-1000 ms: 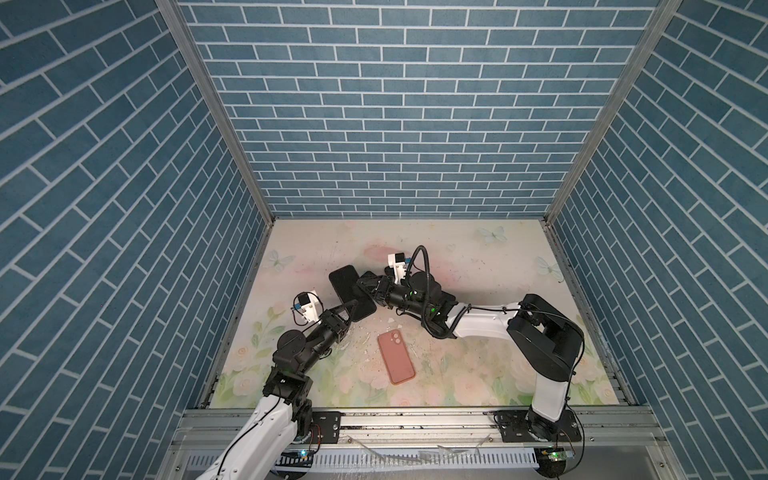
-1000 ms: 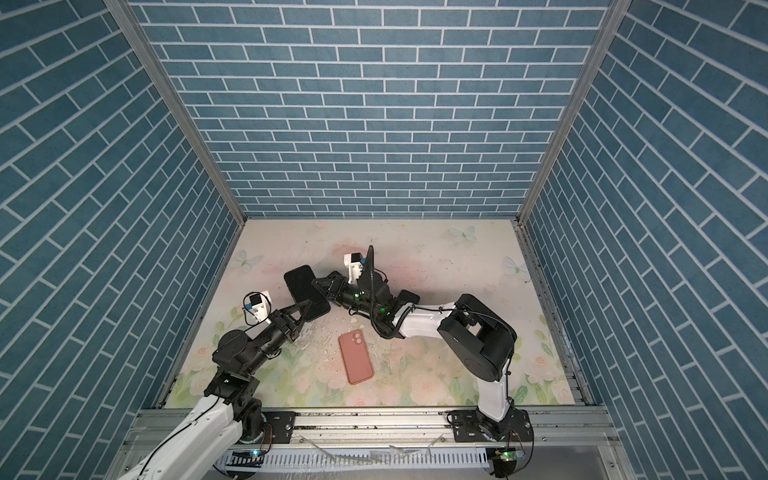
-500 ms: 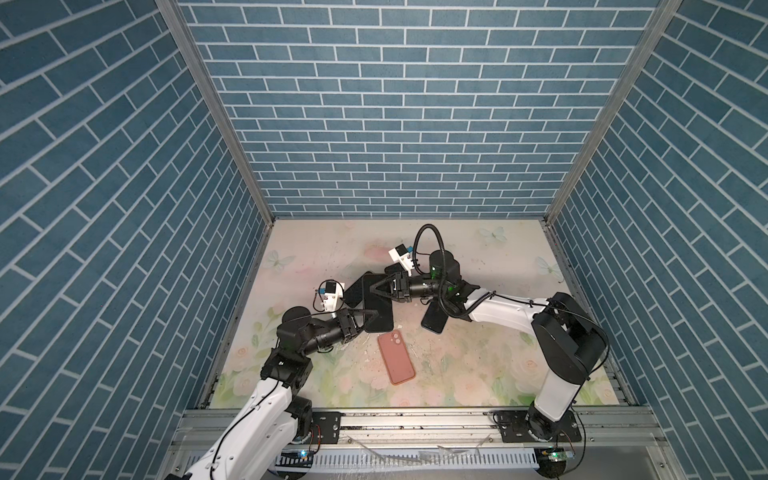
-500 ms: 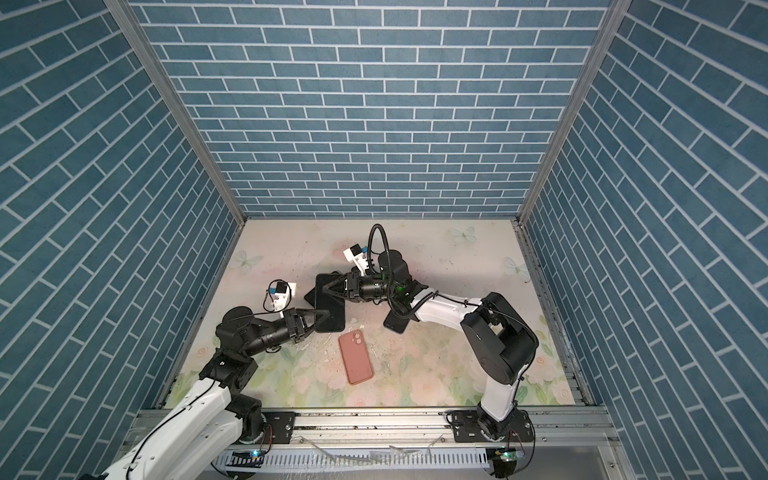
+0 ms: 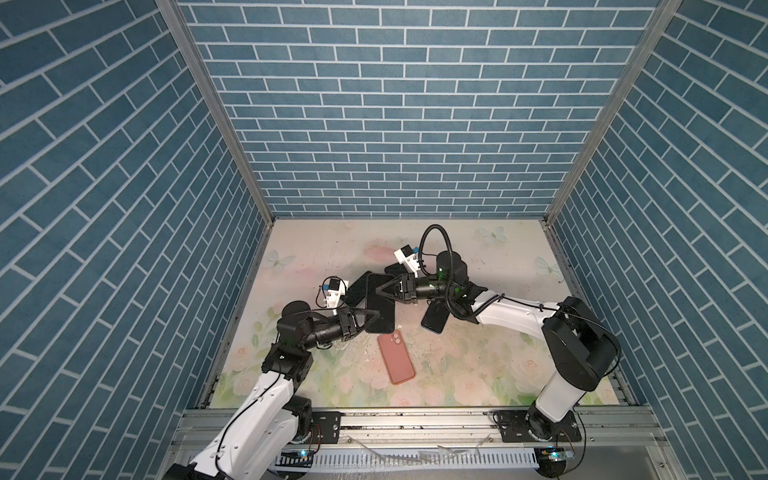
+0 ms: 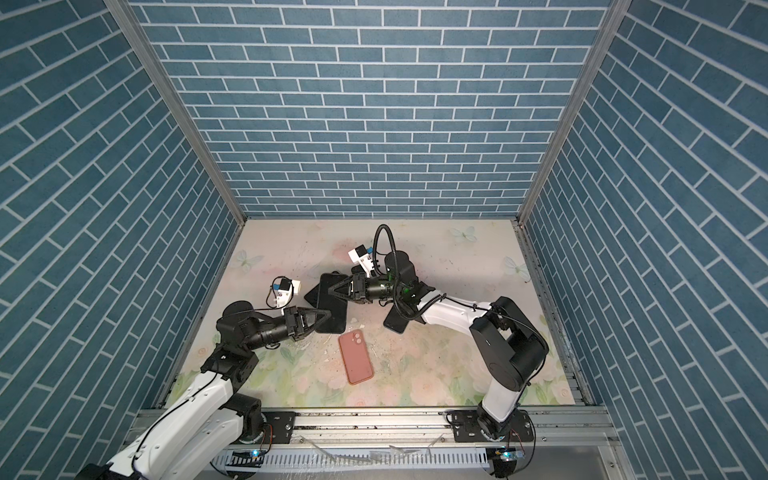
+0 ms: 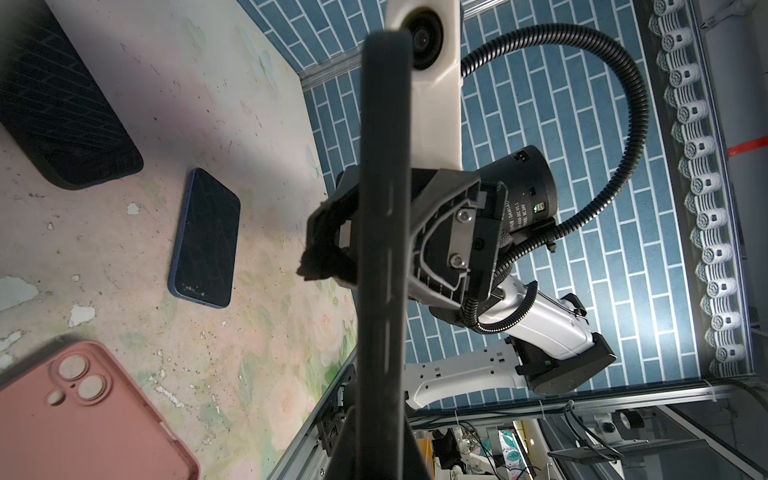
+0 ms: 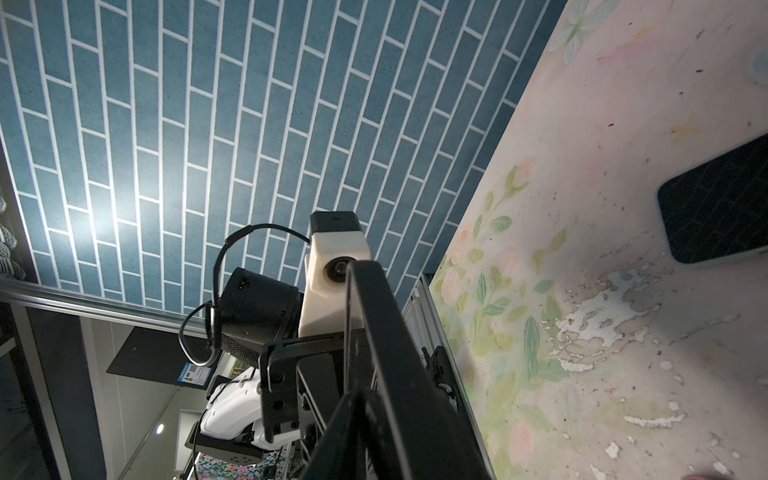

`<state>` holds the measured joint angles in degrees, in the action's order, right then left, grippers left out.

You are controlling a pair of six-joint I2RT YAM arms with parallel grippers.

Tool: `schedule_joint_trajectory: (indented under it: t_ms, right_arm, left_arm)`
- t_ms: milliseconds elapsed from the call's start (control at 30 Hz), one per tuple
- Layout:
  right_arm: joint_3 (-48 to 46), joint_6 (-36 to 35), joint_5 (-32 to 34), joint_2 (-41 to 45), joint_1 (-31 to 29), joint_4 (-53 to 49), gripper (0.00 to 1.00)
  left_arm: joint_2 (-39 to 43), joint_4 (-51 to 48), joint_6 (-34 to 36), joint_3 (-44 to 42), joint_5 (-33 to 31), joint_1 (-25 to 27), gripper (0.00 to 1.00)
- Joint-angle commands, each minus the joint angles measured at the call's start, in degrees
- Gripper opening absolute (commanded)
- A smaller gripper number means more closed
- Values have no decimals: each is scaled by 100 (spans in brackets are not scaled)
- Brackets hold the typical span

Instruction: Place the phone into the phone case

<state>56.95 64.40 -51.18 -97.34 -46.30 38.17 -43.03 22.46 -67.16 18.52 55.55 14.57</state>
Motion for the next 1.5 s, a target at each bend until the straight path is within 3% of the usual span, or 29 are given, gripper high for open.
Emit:
schedule_joint_trajectory:
  t_ms: [0, 200, 533, 667, 767, 833, 933, 967, 1067, 1200, 1300, 1467]
  right_arm:
    - [-164, -16, -184, 202, -72, 415, 38]
    - [-268, 167, -86, 236, -72, 744, 38]
    - [-223, 257, -19, 184, -73, 851, 12]
    - [-316, 260, 227, 290, -85, 657, 5]
    - [-296, 1, 598, 510, -152, -111, 0]
    - [-188, -304, 930, 675, -275, -921, 0]
    - [-110, -453, 1405, 818, -485, -1545, 0]
    - [-110, -419, 1590, 839, -547, -1706, 0]
    - [-105, -283, 2017, 790, -757, -2098, 0]
    - [21, 11, 2339, 340, -1076, -2173, 0]
    - [323, 231, 2479, -186, -1253, -2172, 0]
    - [946, 775, 2467, -1200, -1422, -2144, 0]
  left_arm:
    - [5, 492, -67, 175, -267, -167, 0]
    - [-64, 626, -151, 168, -202, -182, 0]
    - [-51, 603, -235, 197, -140, -221, 1]
    - [20, 645, -368, 276, -283, -338, 28]
    - [100, 184, -84, 521, -450, -427, 45]
    - [177, -918, 839, 926, -574, -442, 58]
    - [352, -3268, 2573, 1900, -1388, -446, 81]
    - [409, -3899, 3064, 2222, -1838, -455, 99]
    - [558, -5206, 3976, 3075, -3409, -455, 100]
    - [850, -5671, 4432, 3594, -4762, -456, 100]
    - [978, -5835, 4505, 3684, -5035, -455, 100]
    - [1230, -5870, 4251, 3412, -4729, -455, 100]
